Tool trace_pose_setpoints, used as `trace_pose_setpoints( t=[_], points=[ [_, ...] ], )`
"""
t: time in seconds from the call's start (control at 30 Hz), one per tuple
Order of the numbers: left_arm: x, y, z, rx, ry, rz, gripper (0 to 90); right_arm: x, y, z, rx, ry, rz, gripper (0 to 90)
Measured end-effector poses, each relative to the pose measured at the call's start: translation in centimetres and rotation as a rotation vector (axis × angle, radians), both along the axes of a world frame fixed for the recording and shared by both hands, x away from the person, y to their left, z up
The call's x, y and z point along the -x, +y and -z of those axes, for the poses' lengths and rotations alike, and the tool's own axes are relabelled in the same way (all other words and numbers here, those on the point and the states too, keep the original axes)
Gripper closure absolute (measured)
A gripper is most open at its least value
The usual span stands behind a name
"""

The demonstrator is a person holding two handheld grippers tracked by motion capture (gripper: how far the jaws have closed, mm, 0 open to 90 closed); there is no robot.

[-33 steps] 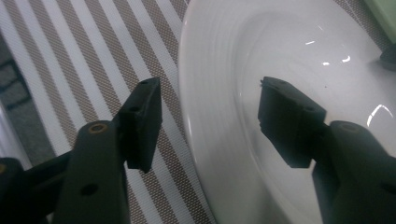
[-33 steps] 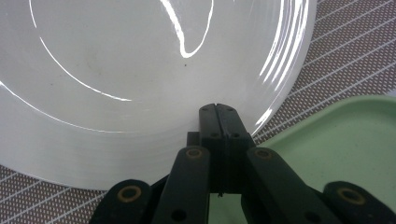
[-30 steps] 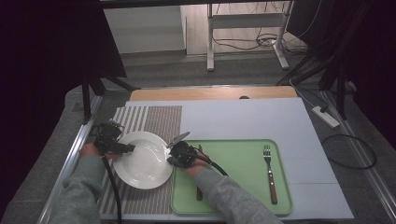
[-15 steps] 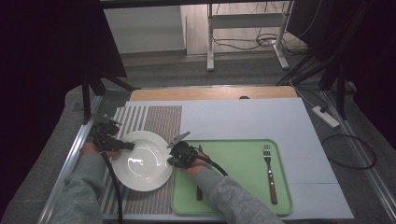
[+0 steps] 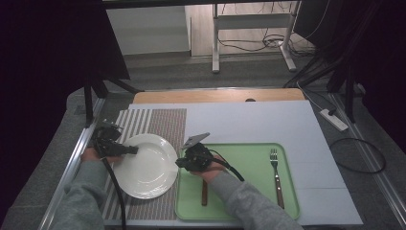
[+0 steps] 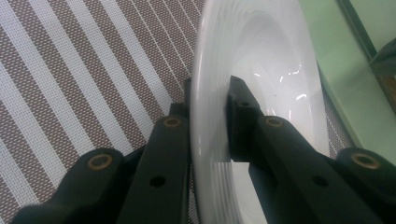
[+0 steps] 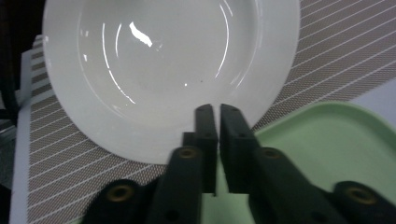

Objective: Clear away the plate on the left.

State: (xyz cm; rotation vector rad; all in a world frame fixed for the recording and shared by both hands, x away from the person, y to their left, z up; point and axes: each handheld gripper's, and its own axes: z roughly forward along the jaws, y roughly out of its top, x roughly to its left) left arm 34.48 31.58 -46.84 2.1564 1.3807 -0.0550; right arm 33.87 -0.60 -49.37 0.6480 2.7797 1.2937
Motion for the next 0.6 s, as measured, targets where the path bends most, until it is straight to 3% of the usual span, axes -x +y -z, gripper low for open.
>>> trace_pose_setpoints(
  t=[0.07, 0.17, 0.3, 0.47, 0.6],
  points=[
    [0.1, 0.2, 0.1, 0.035, -0.013, 0.002, 80.7, 0.2, -1.1, -0.6, -0.013, -0.020, 0.019, 73.9],
    [0.3, 0.3, 0.2, 0.054, -0.025, 0.003, 81.1, 0.5, -3.1, -1.2, -0.051, -0.033, 0.045, 52.4],
    [0.6, 0.3, 0.0, 0.062, -0.055, 0.007, 81.2, 1.1, -5.9, -1.6, -0.064, -0.043, 0.063, 40.3],
    [1.0, 0.2, -0.3, 0.065, -0.093, 0.007, 81.2, 2.7, -9.6, -2.1, -0.078, -0.051, 0.082, 36.4],
    [1.1, 0.3, -0.5, 0.067, -0.110, 0.003, 81.1, 4.4, -13.6, -2.5, -0.098, -0.075, 0.103, 35.1]
  ],
)
